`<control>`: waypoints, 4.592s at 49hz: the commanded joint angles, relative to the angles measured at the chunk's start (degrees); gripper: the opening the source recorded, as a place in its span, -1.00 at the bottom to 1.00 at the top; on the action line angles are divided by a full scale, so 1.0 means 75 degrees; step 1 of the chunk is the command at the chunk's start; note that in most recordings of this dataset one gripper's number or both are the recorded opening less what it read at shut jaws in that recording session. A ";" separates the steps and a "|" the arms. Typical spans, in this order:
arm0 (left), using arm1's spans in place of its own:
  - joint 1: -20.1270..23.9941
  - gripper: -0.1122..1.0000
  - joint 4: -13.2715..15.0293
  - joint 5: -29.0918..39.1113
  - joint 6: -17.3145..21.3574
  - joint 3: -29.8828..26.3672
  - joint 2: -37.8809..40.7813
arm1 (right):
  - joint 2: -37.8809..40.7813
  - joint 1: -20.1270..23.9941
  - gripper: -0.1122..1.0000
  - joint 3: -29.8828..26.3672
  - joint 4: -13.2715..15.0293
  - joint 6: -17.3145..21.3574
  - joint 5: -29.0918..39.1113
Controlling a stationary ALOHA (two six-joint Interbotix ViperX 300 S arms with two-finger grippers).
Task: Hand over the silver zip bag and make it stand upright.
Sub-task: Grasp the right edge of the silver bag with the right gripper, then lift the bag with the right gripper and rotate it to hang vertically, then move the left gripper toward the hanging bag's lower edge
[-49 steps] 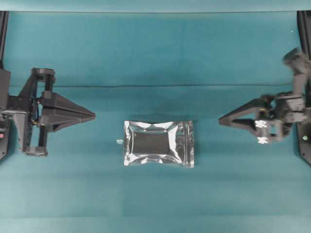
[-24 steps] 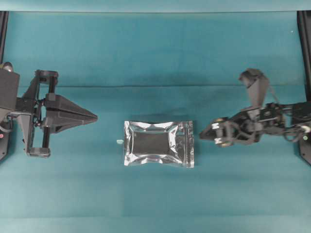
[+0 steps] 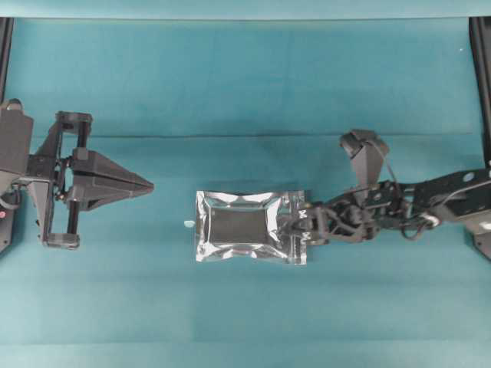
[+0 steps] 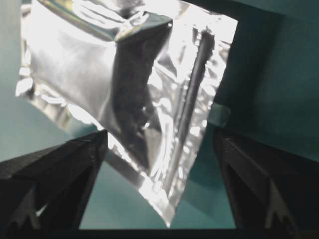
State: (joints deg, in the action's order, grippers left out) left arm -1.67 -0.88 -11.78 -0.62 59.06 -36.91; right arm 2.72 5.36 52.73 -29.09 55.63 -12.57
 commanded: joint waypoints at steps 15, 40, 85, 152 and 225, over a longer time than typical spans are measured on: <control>0.0000 -0.88 -0.0023 -0.0023 -0.0012 -0.0152 -0.0023 | 0.0586 0.0047 0.97 -0.0258 -0.0211 0.0059 -0.0820; 0.0000 -0.88 -0.0023 -0.0035 -0.0012 -0.0129 -0.0035 | 0.0762 0.0035 0.53 -0.0305 -0.0293 0.0023 -0.0551; 0.0000 -0.88 -0.0023 -0.0023 -0.0012 -0.0105 -0.0047 | -0.0691 -0.0527 -0.85 -0.1418 0.0258 -0.1793 0.1969; -0.0012 -0.88 -0.0023 0.0574 -0.0023 0.0105 -0.0633 | 0.1289 -0.1254 -0.85 -0.8297 0.2777 -0.7418 1.1590; 0.0012 -0.87 -0.0023 0.0598 -0.0082 0.0164 -0.0539 | 0.1711 -0.0809 -0.85 -0.8016 0.3844 -0.8344 1.1379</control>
State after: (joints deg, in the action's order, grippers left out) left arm -1.67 -0.88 -7.03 -0.97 60.82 -41.13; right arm 16.08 -0.88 -7.12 -0.35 -6.42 73.13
